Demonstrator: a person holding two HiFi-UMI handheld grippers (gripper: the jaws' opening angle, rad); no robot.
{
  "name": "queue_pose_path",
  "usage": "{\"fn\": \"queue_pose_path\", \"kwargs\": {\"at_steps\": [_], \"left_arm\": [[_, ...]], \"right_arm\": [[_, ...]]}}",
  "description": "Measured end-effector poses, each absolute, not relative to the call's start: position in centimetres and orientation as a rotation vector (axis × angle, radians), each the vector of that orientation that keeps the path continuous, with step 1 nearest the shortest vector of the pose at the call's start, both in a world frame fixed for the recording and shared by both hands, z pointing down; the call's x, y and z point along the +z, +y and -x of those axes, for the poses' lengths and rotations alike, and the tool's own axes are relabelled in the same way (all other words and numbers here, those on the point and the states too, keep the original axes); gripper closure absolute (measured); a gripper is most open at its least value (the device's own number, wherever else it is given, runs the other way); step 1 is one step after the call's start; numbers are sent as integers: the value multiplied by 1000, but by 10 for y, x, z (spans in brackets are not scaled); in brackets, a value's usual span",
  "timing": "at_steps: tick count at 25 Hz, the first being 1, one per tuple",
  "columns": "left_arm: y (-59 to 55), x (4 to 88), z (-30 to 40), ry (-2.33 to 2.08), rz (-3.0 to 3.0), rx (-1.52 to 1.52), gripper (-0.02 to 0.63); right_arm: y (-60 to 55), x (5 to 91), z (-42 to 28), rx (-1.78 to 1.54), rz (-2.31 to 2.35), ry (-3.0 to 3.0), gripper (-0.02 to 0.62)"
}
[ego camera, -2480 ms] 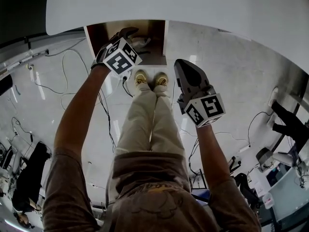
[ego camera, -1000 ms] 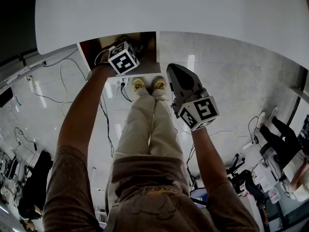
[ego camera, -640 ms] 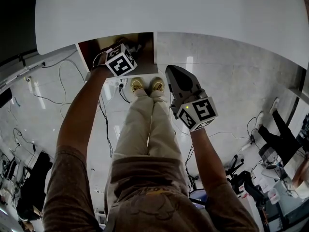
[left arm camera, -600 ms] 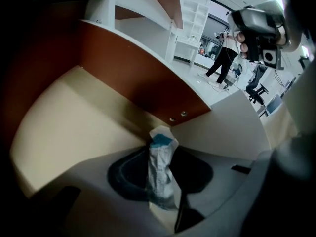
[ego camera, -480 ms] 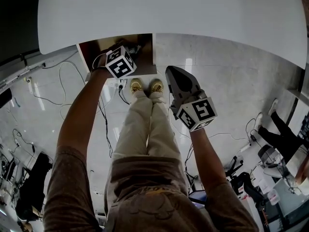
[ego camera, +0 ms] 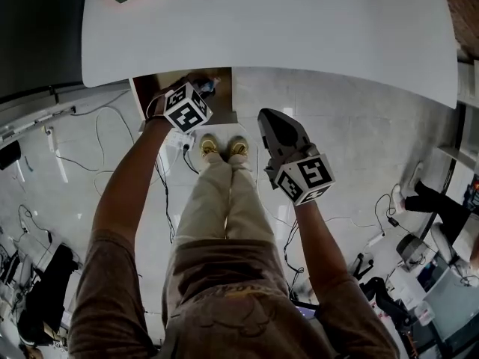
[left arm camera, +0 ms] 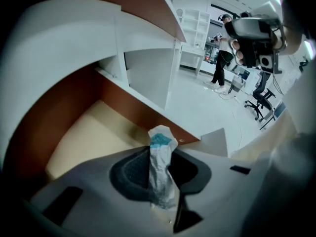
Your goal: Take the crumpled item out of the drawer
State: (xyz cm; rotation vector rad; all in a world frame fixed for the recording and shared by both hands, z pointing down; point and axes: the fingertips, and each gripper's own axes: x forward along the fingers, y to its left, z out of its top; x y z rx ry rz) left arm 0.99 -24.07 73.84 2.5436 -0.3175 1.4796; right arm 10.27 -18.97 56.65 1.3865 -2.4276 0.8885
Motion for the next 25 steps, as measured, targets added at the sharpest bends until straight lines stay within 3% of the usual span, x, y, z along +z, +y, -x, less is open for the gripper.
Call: {"fn": "queue_pose_path", "kwargs": {"at_steps": [25], "left_arm": [[-248, 512, -17, -632, -2683, 1048, 518]], "right_arm": [[-206, 386, -103, 628, -1286, -2658, 600]]}}
